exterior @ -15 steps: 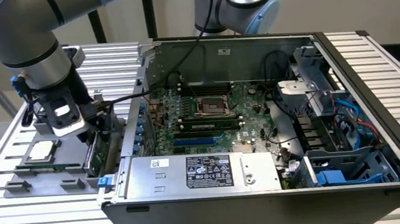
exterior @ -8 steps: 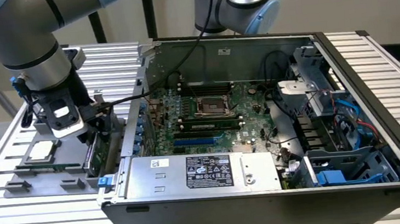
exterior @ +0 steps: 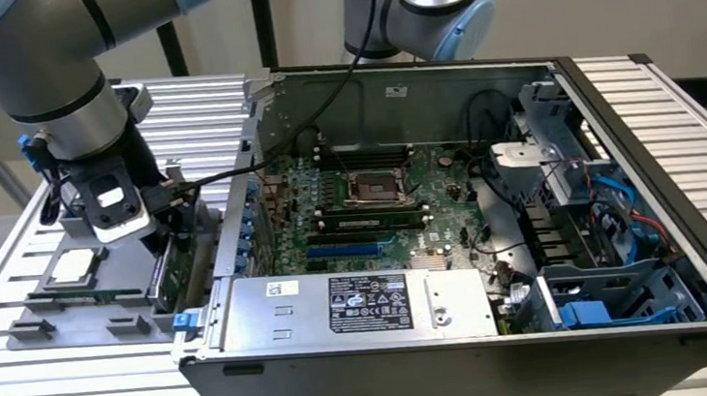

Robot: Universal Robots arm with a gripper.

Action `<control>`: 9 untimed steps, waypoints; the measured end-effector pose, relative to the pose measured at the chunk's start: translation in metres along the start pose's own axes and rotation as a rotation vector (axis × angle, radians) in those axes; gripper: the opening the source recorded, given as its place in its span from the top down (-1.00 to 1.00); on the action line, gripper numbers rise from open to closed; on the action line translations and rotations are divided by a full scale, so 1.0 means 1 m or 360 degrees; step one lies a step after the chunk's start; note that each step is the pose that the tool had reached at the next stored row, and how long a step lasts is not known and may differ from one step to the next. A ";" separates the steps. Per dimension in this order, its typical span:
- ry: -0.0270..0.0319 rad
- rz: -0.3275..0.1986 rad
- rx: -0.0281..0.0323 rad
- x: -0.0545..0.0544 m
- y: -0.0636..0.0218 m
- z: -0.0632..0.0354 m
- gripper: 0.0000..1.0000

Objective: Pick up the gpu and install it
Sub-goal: 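Pick up the gpu and move the gpu toward the slot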

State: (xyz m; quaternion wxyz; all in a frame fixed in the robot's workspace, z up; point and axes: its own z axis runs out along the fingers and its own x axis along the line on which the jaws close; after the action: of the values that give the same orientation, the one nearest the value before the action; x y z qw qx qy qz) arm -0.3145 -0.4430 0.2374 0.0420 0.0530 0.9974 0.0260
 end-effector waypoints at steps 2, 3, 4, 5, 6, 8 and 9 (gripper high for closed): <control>-0.00021 0.0000 -0.00002 0.000 0.0005 0.0012 0.11; -0.00031 0.0000 -0.00002 0.000 0.0008 0.0018 0.11; -0.00040 0.0000 -0.00003 0.000 0.0010 0.0023 0.11; -0.00046 0.0000 -0.00004 0.000 0.0014 0.0027 0.11; -0.00053 0.0000 -0.00006 0.000 0.0016 0.0030 0.11; -0.00057 -0.0001 -0.00007 0.000 0.0020 0.0032 0.15; -0.00057 -0.0001 -0.00005 0.000 0.0021 0.0032 0.29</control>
State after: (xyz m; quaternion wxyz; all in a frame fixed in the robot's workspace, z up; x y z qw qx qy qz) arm -0.3144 -0.4408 0.2343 0.0438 0.0528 0.9973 0.0261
